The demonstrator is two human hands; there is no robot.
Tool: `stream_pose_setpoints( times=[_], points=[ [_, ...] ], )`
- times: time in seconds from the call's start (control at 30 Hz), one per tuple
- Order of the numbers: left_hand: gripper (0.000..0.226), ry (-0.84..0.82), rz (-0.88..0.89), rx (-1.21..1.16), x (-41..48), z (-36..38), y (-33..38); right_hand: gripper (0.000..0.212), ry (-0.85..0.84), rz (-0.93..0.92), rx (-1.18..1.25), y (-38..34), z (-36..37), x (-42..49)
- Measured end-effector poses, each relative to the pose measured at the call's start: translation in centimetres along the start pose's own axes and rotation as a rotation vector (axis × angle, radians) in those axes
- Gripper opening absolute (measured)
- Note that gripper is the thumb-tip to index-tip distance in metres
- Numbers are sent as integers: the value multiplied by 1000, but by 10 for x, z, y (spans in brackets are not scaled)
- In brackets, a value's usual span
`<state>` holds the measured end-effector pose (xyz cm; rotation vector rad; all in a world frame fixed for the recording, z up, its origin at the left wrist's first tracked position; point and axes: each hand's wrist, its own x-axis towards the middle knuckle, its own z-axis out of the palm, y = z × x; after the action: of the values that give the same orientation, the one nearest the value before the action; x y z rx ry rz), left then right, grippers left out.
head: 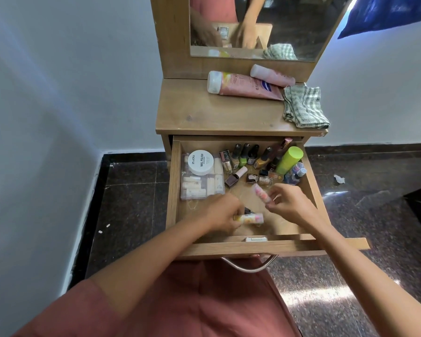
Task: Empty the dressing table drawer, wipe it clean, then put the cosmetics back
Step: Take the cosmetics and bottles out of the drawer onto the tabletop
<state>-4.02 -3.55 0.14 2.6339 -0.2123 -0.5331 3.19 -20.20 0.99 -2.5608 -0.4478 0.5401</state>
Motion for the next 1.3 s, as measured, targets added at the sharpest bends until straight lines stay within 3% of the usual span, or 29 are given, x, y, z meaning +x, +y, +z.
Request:
stream_pose_setpoints(
  times=[0.1,0.3,0.43,0.57,0.73,1.3],
  points=[
    [18,120,-5,-154,2,-20,-3,9,94,-63,112,-10,-20,1],
    [21,514,-9,-411,23,-71,3,17,363,-140,317,-41,-60,17],
    [21,675,-48,-559,62,-100,3,19,495,-155,404,-54,-73,53],
    [30,711,-79,-596,102,-113,5,21,545,-112,477,-55,-83,95],
    [23,790,-106,-607,133,-123,7,24,565,-76,399,-54,-87,128],
    [10,888,-89,-653,154,-124,9,31,579,-12,225,-63,-84,142]
  ],
)
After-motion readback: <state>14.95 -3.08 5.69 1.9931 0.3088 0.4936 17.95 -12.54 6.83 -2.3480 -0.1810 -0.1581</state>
